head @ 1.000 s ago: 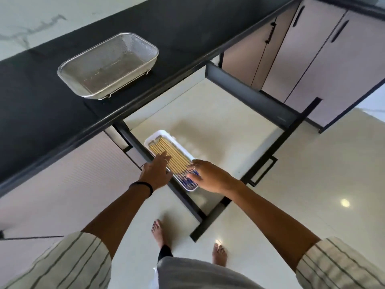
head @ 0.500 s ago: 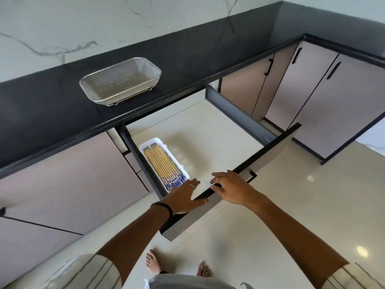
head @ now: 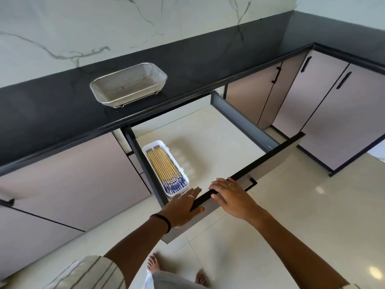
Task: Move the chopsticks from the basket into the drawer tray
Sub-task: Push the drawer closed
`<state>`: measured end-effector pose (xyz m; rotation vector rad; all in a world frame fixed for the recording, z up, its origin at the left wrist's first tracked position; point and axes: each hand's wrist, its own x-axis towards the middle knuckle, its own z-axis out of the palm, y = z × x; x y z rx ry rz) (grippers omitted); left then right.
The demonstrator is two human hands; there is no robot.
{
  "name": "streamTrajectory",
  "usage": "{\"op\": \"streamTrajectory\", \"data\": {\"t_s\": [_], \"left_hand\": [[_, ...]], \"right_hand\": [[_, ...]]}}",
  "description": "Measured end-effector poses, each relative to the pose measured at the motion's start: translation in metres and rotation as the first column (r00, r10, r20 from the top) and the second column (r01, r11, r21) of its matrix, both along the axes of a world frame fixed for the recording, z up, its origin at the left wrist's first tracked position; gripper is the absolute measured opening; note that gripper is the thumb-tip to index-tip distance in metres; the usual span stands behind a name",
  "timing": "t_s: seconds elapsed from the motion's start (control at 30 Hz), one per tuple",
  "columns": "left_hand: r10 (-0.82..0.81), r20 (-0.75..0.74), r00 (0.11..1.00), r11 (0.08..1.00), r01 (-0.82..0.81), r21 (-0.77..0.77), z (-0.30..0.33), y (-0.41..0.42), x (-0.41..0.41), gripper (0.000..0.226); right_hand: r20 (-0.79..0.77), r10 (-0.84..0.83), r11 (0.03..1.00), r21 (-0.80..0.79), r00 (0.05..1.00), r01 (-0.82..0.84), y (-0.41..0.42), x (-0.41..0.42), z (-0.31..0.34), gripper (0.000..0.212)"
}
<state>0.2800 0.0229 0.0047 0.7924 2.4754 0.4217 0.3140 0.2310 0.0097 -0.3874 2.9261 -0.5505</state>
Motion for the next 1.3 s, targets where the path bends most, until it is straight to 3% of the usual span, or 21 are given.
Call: {"op": "streamTrajectory", "data": {"t_s": [0.47, 0.67, 1.3], "left_hand": [[0.008, -0.104, 0.994, 0.999, -0.003, 0.046, -0.012, -0.007, -0.002, 0.062], [-0.039, -0.290, 0.956, 0.999, 0.044, 0.013, -0.014, -0.010, -0.015, 0.062], [0.002, -0.422, 0.906, 0.999, 0.016, 0.039, -0.008, -0.049, -0.124, 0.061]], "right_hand": [[-0.003, 0.003, 0.999, -0.035, 1.000, -0.003, 0.000, -0.008, -0.013, 0.036], [-0.014, -0.007, 0.999, -0.043, 1.000, 0.007, -0.005, -0.024, -0.016, 0.037], [-0.074, -0.009, 0.998, -0.063, 0.997, 0.004, -0.045, -0.136, -0.015, 0.038]]}}
